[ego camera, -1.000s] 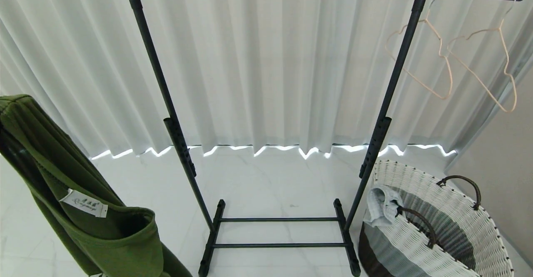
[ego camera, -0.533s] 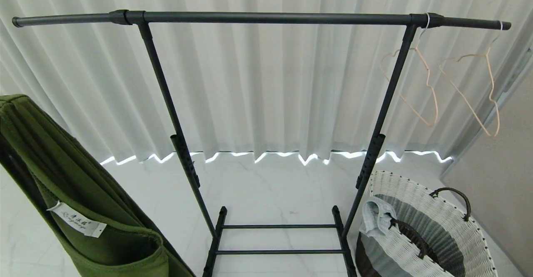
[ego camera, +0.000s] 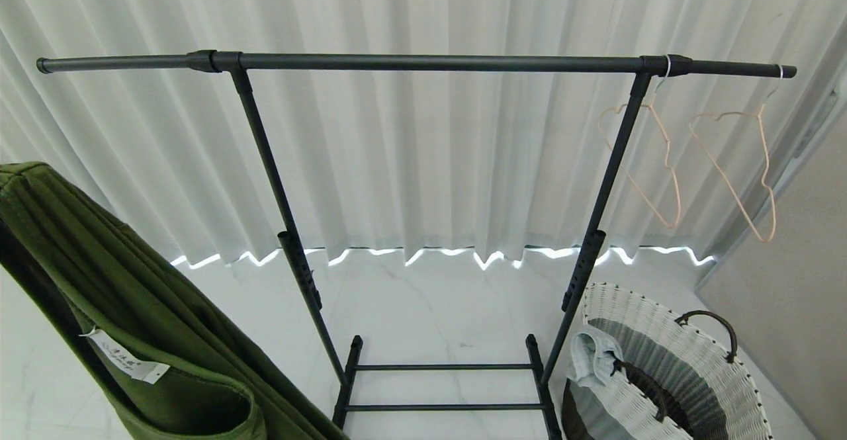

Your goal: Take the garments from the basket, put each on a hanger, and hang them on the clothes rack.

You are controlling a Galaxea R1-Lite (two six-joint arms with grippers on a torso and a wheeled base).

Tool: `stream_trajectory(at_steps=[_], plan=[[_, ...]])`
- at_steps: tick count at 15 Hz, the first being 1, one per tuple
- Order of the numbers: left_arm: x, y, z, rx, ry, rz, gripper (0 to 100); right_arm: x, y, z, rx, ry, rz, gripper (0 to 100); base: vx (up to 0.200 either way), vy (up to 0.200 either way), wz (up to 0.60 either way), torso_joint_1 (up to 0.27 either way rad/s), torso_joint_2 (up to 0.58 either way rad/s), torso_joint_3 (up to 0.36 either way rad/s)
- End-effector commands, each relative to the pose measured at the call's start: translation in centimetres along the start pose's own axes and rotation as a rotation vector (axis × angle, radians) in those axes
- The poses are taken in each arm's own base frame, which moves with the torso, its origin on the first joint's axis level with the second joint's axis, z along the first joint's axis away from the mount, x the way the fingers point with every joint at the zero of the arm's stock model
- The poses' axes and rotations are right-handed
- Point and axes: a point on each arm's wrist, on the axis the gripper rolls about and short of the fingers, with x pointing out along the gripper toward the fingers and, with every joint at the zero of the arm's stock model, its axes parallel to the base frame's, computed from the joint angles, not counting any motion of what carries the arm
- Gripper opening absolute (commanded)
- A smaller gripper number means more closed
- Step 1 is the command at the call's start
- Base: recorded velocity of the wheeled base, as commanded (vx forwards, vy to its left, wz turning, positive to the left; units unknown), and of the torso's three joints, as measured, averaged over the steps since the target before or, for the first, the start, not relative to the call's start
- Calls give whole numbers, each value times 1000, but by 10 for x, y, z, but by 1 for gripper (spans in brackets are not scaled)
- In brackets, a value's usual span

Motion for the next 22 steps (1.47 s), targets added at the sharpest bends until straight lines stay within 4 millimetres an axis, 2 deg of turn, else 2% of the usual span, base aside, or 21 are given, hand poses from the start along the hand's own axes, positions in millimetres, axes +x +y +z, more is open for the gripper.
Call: stream_trajectory(at_steps=[1, 11, 19, 22], plan=[[-1, 0, -1, 0, 0, -1, 0, 3, 2, -4, -3, 7, 3, 100, 0, 0, 0, 0, 0, 0], [-1, -1, -5, 4, 8, -4, 0, 3, 2, -5, -2, 10, 4, 100, 0, -200, 0, 5, 0, 0], [-1, -2, -5, 5, 9, -3, 0, 6, 4, -9, -2, 27, 7, 100, 0, 0, 0, 0, 0, 0], [0, -2, -5, 6, 11, -2, 0, 8, 4, -10, -4, 42, 3, 100, 200, 0, 0, -6, -1, 1]])
